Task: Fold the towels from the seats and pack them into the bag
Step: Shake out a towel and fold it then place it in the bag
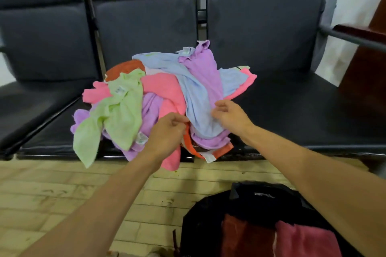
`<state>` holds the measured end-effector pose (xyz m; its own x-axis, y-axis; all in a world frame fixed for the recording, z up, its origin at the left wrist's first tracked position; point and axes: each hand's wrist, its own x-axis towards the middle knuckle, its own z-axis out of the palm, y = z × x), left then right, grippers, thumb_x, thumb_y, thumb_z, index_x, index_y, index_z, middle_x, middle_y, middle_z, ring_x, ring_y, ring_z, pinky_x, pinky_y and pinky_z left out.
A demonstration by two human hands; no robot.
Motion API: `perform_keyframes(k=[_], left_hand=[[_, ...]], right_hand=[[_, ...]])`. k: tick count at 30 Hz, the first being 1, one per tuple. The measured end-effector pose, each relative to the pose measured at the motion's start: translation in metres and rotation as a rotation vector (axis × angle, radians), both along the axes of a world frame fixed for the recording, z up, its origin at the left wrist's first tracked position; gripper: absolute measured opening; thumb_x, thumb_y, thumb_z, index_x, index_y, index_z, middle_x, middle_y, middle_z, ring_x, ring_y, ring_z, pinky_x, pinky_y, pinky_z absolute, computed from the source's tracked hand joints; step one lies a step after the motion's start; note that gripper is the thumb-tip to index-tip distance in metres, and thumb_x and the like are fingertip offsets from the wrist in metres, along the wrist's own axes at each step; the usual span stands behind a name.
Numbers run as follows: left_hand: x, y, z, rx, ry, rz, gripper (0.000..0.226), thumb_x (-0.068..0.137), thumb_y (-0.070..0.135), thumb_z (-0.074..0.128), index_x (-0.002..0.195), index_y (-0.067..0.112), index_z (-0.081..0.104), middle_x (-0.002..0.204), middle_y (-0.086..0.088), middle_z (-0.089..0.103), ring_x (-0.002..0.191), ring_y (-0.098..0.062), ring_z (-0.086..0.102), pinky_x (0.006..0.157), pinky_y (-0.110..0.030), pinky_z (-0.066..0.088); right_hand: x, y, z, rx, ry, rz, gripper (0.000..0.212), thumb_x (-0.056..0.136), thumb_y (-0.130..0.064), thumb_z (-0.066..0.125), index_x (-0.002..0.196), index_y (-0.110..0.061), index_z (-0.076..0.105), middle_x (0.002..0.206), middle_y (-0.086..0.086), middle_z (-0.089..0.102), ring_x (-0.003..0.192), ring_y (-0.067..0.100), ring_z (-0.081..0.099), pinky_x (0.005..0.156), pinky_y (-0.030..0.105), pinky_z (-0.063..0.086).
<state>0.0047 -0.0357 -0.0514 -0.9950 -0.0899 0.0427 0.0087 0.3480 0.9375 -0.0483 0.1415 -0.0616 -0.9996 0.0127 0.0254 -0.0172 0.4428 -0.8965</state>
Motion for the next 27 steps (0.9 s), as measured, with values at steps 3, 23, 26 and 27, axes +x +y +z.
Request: perform_keyframes(k=[3, 23, 26, 27], left_hand=[[-0.004, -0.003, 0.002, 0.045, 0.002, 0.079, 0.022, 0.088, 0.004, 0.052, 0.086, 0.023, 0.063, 0.078, 0.0, 0.066, 0.078, -0.018, 0.06, 0.084, -0.039, 0.052], [-0.012, 0.055, 0.023, 0.289, -0.043, 0.061, 0.023, 0.09, -0.002, 0.042, 0.082, 0.012, 0.057, 0.08, -0.006, 0.059, 0.076, -0.022, 0.056, 0.067, -0.03, 0.046], [-0.005, 0.078, 0.033, 0.425, -0.065, 0.015, 0.023, 0.094, 0.0, 0.044, 0.076, 0.011, 0.055, 0.081, -0.008, 0.059, 0.079, -0.021, 0.057, 0.067, -0.026, 0.047], [-0.004, 0.087, 0.036, 0.501, -0.093, 0.01, 0.021, 0.095, 0.003, 0.046, 0.078, 0.011, 0.056, 0.081, -0.007, 0.06, 0.079, -0.021, 0.059, 0.069, -0.026, 0.049]], right_hand=[[-0.011, -0.012, -0.005, 0.106, -0.078, 0.06, 0.073, 0.088, -0.038, 0.067, 0.147, -0.011, 0.032, 0.145, 0.008, 0.045, 0.13, 0.023, 0.046, 0.108, 0.035, 0.038], [0.01, 0.022, 0.068, -0.372, 0.139, -0.101, 0.038, 0.1, -0.029, 0.049, 0.134, -0.014, 0.054, 0.129, 0.007, 0.059, 0.117, 0.025, 0.057, 0.101, 0.043, 0.048], [0.026, 0.052, 0.082, -0.764, 0.041, -0.13, 0.031, 0.095, -0.024, 0.057, 0.122, -0.01, 0.062, 0.118, 0.012, 0.067, 0.107, 0.027, 0.064, 0.092, 0.043, 0.05], [0.032, 0.062, 0.086, -0.842, 0.022, -0.129, 0.029, 0.092, -0.02, 0.058, 0.118, -0.008, 0.065, 0.113, 0.013, 0.069, 0.101, 0.026, 0.066, 0.087, 0.041, 0.052]])
